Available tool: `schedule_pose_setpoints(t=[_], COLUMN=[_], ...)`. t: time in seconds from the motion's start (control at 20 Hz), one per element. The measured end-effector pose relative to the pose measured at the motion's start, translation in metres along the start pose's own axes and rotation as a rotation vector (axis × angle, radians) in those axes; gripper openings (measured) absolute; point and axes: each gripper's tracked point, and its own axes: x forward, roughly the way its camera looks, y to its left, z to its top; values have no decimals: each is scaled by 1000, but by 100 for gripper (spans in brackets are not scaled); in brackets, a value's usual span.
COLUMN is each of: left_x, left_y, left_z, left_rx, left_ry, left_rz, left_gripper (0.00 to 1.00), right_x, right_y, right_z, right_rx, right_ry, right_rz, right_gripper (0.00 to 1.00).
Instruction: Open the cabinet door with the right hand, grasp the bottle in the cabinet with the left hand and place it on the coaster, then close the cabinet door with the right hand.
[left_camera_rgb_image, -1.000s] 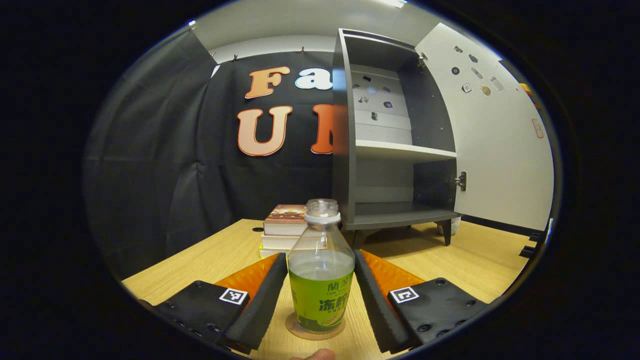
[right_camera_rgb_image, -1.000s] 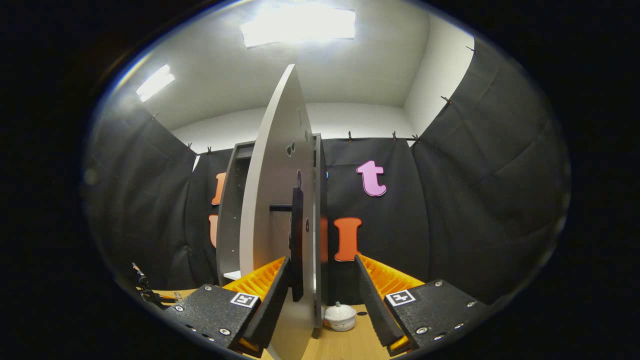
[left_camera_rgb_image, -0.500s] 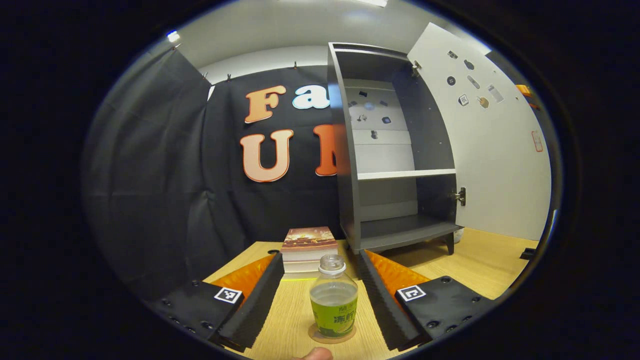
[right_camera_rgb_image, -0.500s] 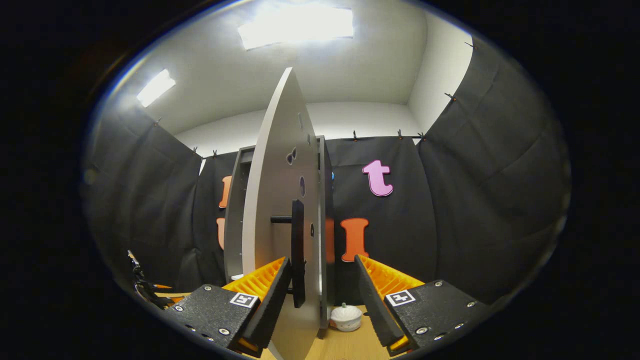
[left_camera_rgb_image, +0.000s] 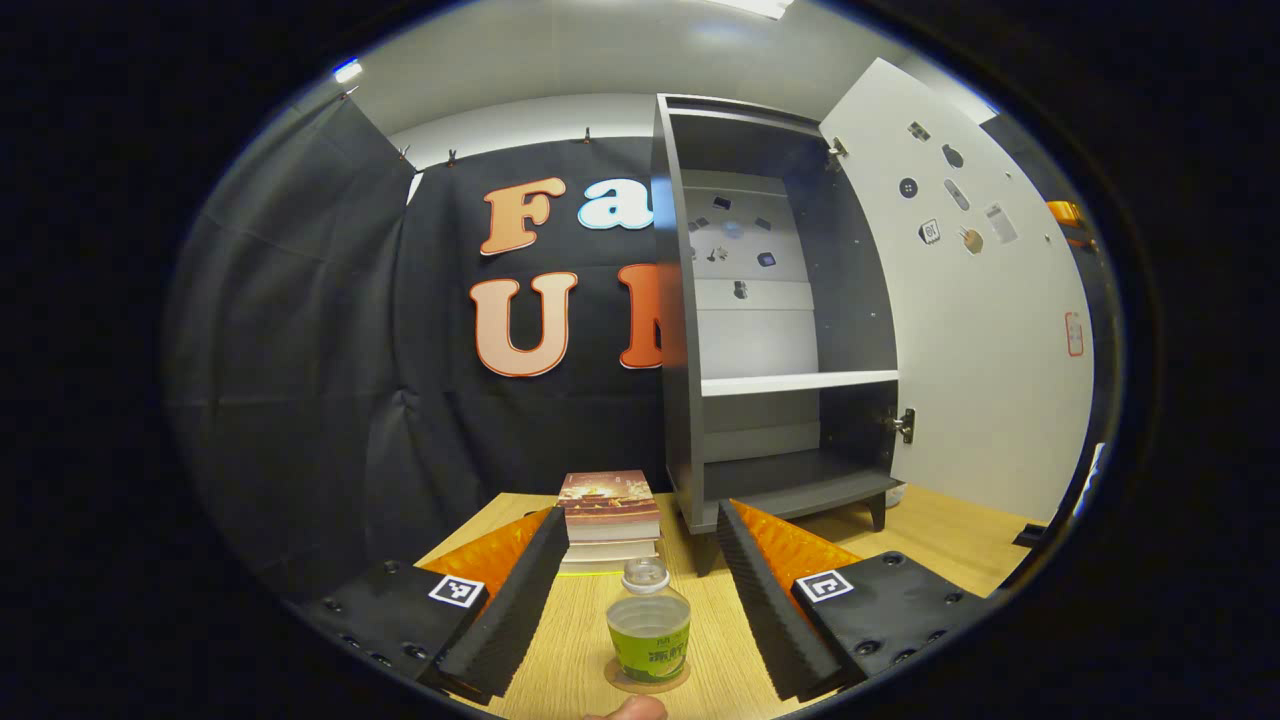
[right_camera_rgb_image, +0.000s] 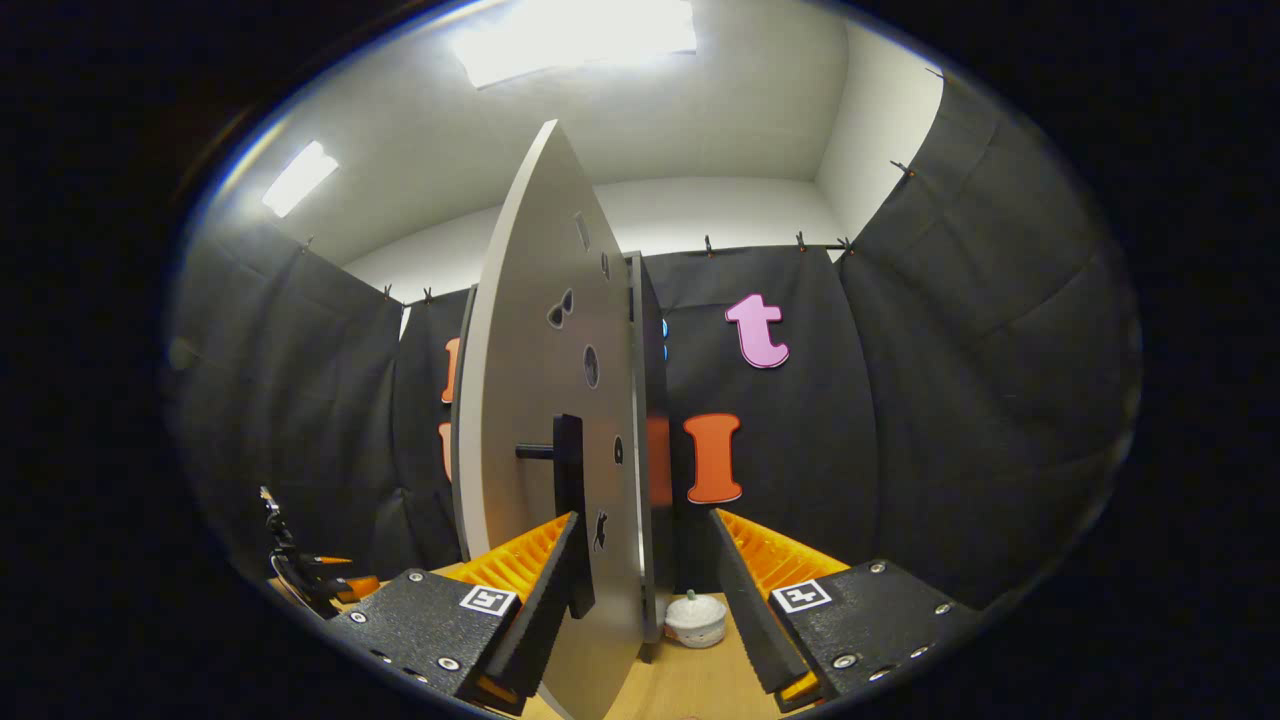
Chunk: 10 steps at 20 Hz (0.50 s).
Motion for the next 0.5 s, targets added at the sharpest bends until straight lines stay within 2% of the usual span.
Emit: schedule_pose_setpoints(t=[0.35,0.4,0.45,0.5], left_x=[4,6,8,9], left_y=[12,12,13,14], left_z=[38,39,40,40], left_rx=[1,2,8,13], left_ry=[-34,-34,-32,-28], left_rz=[1,3,4,10], left_gripper=[97,97,97,97], right_x=[13,13,13,13], right_y=[9,13,19,26], right_z=[-1,-1,-4,-5], right_rx=[7,12,21,30], right_ry=[57,64,75,79], right_rz=[63,80,100,119], right_gripper=[75,81,81,72])
